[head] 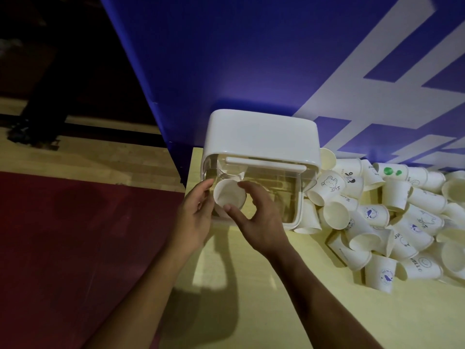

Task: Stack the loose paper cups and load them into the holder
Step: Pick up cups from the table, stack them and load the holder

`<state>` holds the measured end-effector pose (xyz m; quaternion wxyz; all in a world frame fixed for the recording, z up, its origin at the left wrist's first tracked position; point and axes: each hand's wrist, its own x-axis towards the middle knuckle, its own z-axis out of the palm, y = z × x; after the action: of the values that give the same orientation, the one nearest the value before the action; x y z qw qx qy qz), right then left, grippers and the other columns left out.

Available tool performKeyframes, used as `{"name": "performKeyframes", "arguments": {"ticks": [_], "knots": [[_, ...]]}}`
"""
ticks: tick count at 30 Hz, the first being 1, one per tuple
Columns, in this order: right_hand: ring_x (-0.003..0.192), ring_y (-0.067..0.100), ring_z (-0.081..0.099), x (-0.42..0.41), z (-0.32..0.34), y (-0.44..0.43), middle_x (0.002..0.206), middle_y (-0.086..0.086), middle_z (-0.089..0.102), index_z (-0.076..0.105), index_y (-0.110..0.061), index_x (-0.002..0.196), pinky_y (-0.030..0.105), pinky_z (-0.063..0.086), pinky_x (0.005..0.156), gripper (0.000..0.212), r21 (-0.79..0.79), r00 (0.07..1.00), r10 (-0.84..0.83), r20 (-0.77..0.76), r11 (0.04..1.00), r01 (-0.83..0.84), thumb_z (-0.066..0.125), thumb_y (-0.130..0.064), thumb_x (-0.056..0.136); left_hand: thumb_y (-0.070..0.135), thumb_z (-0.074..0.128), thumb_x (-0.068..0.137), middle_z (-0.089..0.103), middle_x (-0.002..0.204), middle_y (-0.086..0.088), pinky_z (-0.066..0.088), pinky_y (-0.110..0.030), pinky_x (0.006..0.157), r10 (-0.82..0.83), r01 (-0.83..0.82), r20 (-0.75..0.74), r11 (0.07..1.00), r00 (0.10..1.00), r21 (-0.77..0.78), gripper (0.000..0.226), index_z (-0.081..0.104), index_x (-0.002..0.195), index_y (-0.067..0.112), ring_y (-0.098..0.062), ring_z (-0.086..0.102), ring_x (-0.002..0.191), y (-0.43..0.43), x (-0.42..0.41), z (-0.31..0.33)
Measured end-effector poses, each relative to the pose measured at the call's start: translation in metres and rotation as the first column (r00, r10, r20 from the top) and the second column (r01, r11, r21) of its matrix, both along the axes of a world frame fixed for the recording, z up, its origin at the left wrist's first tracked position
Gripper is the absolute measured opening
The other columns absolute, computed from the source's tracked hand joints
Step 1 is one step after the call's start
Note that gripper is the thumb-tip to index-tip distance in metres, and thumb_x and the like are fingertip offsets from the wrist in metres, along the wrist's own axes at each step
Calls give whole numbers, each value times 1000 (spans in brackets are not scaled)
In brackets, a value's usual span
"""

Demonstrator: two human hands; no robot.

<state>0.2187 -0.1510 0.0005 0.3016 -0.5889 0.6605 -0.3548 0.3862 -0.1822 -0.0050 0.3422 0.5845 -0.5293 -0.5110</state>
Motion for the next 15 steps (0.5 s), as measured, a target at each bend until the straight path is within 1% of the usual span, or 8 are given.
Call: {"name": "performKeyframes", "arguments": {"ticks": [2,3,4,6,8,12,15], "knots": [[123,-5,51,0,-7,-1,135,-14,58,58,-24,138,18,45,101,55,8,1000,-10,-5,1000,10,77,-43,90,21,52,107,64,132,13,43,-1,87,5,-6,32,1000,999,13,36,59,141,25,18,57,111,-5,-5,4],[125,-3,51,0,-9,-1,137,-13,58,58,-24,139,20,46,101,56,11,1000,-13,-10,1000,13,77,-42,90,23,52,107,64,131,14,41,1,86,-17,17,76,1000,997,-1,35,60,140,28,18,56,110,-8,-7,3],[126,-3,50,1,-11,-1,138,-13,58,57,-24,141,21,47,101,57,18,1000,-15,-9,1000,15,77,-43,91,23,51,107,64,131,15,41,0,86,-46,48,122,999,991,-20,35,60,139,30,15,57,111,-9,-7,3],[127,-7,49,1,-12,0,140,-14,58,57,-27,143,18,46,101,57,34,1000,-16,1,999,16,76,-44,91,20,51,106,66,132,13,45,-5,88,-101,111,184,993,978,-47,38,59,140,34,5,61,113,-10,-6,-2],[127,-8,48,1,-12,1,139,-15,59,57,-28,143,16,44,101,58,41,1000,-21,0,999,21,76,-44,91,19,52,105,66,134,11,48,-11,89,-120,132,210,990,970,-46,41,57,142,36,-2,63,116,-10,-5,-9],[125,-8,50,3,-11,2,138,-15,60,58,-27,142,4,34,101,57,52,999,-32,-7,998,32,76,-44,90,19,53,105,65,136,9,43,-1,83,-128,144,237,988,963,-52,42,56,143,36,-2,61,117,-9,-5,-10],[123,-9,49,3,-10,3,138,-15,60,57,-27,142,2,33,99,58,63,999,-39,-6,997,39,76,-44,91,19,53,106,65,136,7,40,3,80,-132,150,257,987,957,-50,42,56,144,34,-1,60,115,-9,-5,-10]]}}
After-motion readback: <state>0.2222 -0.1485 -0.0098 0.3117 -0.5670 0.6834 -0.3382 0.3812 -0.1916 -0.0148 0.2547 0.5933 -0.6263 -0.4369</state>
